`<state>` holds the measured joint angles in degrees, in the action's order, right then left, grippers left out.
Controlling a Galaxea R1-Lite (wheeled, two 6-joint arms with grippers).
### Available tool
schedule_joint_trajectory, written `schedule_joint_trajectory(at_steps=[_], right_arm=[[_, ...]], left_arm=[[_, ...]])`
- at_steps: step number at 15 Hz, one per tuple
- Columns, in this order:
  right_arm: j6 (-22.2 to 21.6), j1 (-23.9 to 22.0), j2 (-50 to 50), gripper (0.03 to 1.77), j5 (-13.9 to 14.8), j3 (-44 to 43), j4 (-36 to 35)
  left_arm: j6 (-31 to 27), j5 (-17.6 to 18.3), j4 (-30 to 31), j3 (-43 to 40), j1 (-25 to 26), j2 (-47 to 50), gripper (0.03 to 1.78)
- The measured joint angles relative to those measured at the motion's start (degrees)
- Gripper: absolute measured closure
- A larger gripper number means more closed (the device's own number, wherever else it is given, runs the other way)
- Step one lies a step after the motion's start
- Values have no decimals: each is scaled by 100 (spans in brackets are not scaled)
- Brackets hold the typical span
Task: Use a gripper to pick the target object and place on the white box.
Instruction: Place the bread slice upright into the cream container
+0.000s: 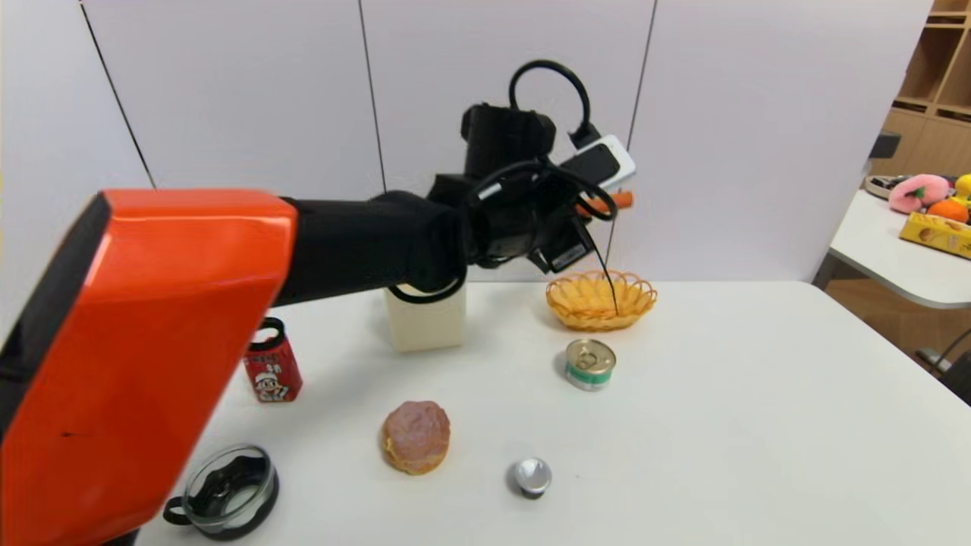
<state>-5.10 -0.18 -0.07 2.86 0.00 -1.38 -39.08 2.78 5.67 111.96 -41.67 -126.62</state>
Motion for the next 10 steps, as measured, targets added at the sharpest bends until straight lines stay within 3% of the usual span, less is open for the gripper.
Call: schedule_joint_trajectory(at_steps=[4,10], right_arm=[[0,0,0,10,0,0,1],[-2,0,0,10,0,0,1]], left_arm=[[15,-2,-523,-336,538,912,160],[433,5,-624,-1257,1279,2076,160]])
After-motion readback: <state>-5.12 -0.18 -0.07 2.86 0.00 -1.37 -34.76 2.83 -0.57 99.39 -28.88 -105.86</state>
